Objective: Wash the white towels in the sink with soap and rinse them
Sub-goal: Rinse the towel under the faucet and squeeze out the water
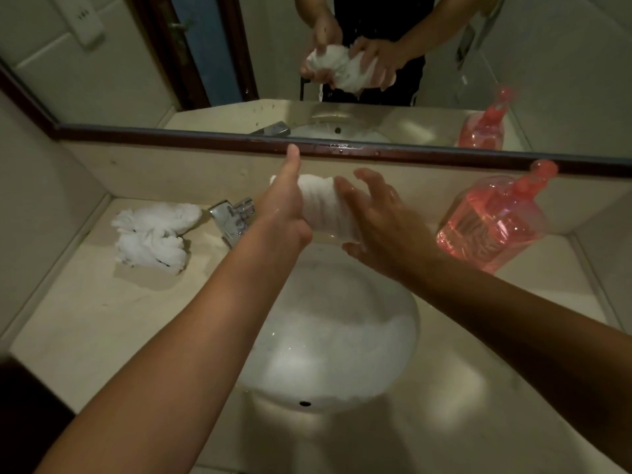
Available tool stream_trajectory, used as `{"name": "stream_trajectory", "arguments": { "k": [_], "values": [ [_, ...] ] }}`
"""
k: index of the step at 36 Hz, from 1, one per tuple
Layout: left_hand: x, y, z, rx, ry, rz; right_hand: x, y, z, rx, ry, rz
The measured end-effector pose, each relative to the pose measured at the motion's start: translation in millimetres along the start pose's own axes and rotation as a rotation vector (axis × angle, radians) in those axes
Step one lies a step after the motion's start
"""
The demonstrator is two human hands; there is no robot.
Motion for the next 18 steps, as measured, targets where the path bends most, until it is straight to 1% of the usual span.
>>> {"name": "stream_trajectory", "arguments": {
  "k": [3, 6, 8, 9, 11, 13, 14, 16, 18],
  "values": [
    [-4.9, 4.6, 13.3, 0.076, 0.065, -0.049, 2.3, 2.2, -3.5, 0.026, 0.088, -0.122],
    [-12.3, 0.1, 19.9, 0.120, 0.167, -0.195, 5.9, -5.7, -10.1, 0.100, 0.286, -0.354],
    [-14.1, -10.9, 19.3, 0.120, 0.236, -0.293, 8.8, -12.0, -14.7, 0.184, 0.457, -0.611],
    [-13.3, -17.0, 17.9, 0.125, 0.278, -0.321, 10.9, -15.4, -15.6, 0.228, 0.536, -0.802],
    [-11.9, -27.9, 12.0, 0.152, 0.360, -0.332, 15.7, -19.2, -13.4, 0.321, 0.619, -1.245],
    [-9.5, -36.2, 4.0, 0.272, 0.358, -0.280, 21.1, -20.2, -8.5, 0.425, 0.637, -1.601],
    [-7.9, -39.3, -0.6, 0.382, 0.336, -0.240, 23.8, -19.7, -5.5, 0.464, 0.632, -1.728],
    [-4.1, -42.3, -5.0, 0.587, 0.303, -0.152, 29.8, -16.9, -1.1, 0.556, 0.608, -1.933],
    [-5.6, -37.5, -13.0, 0.712, 0.258, -0.059, 36.4, -11.4, 1.9, 0.711, 0.577, -2.128]
  ]
}}
Point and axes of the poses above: each hand's wrist, its own z-axis away from the middle knuckle, its own y-axis out of the palm, x = y × z, the point moved 1 cm from there along -z, towards the middle knuckle, and after that the axes turned 1 degree about -z, right-handed, at the moved point
